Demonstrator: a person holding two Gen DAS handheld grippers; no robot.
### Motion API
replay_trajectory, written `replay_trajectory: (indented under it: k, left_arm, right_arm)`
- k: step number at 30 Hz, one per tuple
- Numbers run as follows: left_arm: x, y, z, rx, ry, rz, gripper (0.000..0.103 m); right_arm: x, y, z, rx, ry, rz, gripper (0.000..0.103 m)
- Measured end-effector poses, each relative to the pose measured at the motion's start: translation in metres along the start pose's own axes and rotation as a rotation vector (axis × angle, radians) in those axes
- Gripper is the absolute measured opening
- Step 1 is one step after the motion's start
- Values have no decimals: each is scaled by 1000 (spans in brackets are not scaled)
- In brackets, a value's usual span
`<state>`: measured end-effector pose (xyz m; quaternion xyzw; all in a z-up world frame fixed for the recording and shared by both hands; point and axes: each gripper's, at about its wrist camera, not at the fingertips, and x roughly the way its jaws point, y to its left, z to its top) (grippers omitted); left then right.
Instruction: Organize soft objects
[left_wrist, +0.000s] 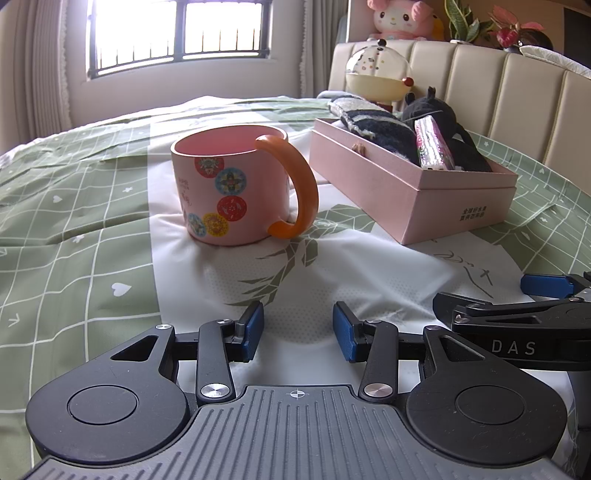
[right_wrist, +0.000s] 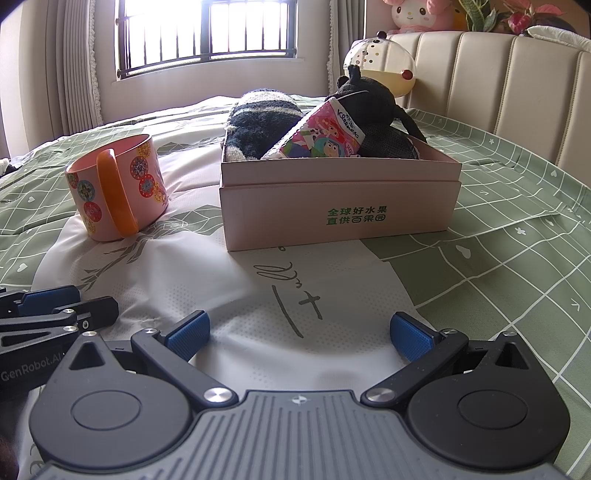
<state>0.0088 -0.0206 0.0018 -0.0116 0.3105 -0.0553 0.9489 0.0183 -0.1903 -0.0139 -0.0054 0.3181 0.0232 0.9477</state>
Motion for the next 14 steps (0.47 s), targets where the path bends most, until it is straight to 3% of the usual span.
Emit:
replay_trajectory:
  k: [14]
  left_arm:
    - [0, 0, -1, 7, -3, 4, 46]
  right_arm:
    - [0, 0, 0, 0, 0, 0, 103]
